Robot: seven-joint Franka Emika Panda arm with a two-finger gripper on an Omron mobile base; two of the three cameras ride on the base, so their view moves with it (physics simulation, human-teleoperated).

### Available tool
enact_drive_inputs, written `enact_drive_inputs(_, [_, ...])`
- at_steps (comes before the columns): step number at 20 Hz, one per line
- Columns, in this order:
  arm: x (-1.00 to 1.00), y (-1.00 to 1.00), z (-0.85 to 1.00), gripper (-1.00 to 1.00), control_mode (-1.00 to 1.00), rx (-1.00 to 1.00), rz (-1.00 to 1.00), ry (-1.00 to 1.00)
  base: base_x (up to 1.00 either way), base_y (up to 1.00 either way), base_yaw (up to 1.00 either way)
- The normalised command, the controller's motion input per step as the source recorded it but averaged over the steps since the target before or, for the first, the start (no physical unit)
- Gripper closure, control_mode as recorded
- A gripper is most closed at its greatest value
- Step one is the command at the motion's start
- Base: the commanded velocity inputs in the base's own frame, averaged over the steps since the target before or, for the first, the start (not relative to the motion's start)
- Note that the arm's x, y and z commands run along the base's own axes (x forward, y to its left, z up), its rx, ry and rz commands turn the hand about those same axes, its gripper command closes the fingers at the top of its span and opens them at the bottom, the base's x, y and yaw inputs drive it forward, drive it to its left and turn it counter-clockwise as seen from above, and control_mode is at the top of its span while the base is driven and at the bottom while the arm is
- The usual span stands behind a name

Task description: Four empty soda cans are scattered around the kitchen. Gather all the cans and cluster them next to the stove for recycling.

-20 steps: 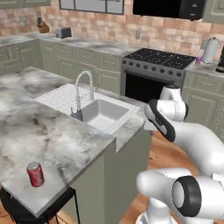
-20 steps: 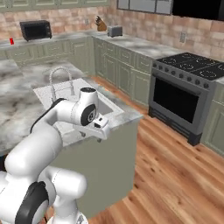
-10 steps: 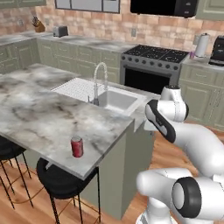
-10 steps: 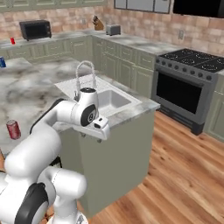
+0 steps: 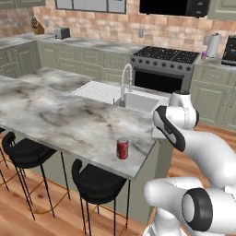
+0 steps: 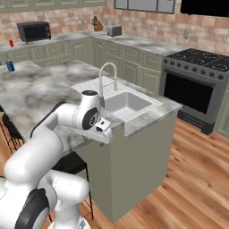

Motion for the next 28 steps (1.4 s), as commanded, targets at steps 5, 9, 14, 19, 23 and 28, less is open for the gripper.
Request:
enact_drive_inputs(5, [0.06, 0.20, 0.00, -1.00, -1.00, -0.01, -0.04, 0.00, 0.00, 0.37, -0.12])
enact_drive_inputs(9, [0.23, 0.33, 0.00, -1.00, -1.00, -0.02, 0.00, 0.04, 0.00, 0.00, 0.00])
enact_drive_inputs(14, [0.21, 0.55, 0.00, -1.00, -1.00, -0.01, 0.06, 0.03, 0.00, 0.00, 0.00])
enact_drive_inputs(19, [0.44, 0.79, 0.00, -1.00, -1.00, 0.00, 0.16, 0.02, 0.00, 0.00, 0.00])
enact_drive_inputs(23, [0.34, 0.89, 0.00, -1.00, -1.00, 0.00, 0.14, 0.02, 0.00, 0.00, 0.00])
enact_drive_inputs(28, [0.12, 0.75, 0.01, -1.00, -1.00, 0.00, 0.16, 0.03, 0.00, 0.00, 0.00])
